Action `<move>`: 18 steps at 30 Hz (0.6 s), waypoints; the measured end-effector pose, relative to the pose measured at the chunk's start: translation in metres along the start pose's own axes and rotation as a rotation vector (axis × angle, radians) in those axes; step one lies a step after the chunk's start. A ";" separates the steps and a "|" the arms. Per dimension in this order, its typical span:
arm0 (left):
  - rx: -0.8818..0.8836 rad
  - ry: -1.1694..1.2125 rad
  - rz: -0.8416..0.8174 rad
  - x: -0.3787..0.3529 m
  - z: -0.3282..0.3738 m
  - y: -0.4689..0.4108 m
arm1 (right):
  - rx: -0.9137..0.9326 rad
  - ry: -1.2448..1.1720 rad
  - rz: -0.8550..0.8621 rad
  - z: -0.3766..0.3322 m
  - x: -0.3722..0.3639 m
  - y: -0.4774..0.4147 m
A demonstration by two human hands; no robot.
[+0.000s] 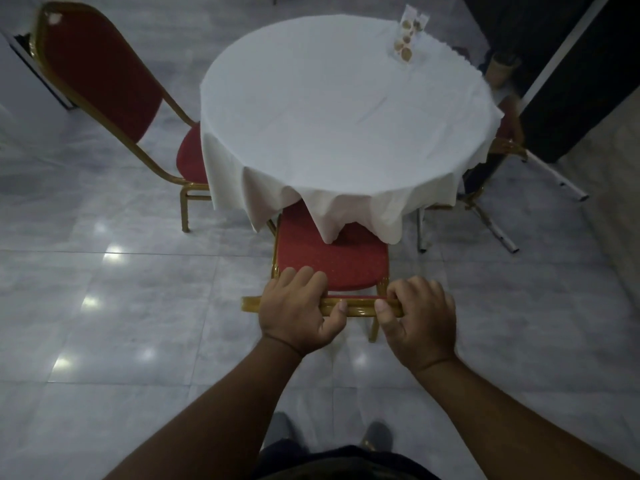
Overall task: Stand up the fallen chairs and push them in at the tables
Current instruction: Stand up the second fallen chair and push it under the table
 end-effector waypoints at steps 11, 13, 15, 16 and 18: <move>0.000 -0.004 -0.082 -0.003 -0.005 -0.015 | -0.038 0.020 -0.090 0.001 -0.001 -0.010; 0.005 -0.008 -0.111 -0.002 -0.001 -0.013 | -0.037 0.020 -0.119 0.001 0.000 -0.009; 0.015 -0.010 -0.131 0.001 0.002 -0.013 | -0.041 0.021 -0.153 0.002 0.002 -0.009; 0.016 -0.005 -0.145 0.002 0.004 -0.013 | -0.042 0.016 -0.172 0.002 0.003 -0.010; 0.001 0.024 -0.173 0.008 0.007 -0.016 | -0.036 0.018 -0.217 0.001 0.006 -0.011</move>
Point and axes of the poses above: each hand's wrist, its own y-axis away from the middle knuckle, its own x-axis out of the back of the hand, z = x × y, the point moved 4 cm from there along -y, towards the middle knuckle, and after that the axes turned 8 degrees about x, right-handed, at the moved point
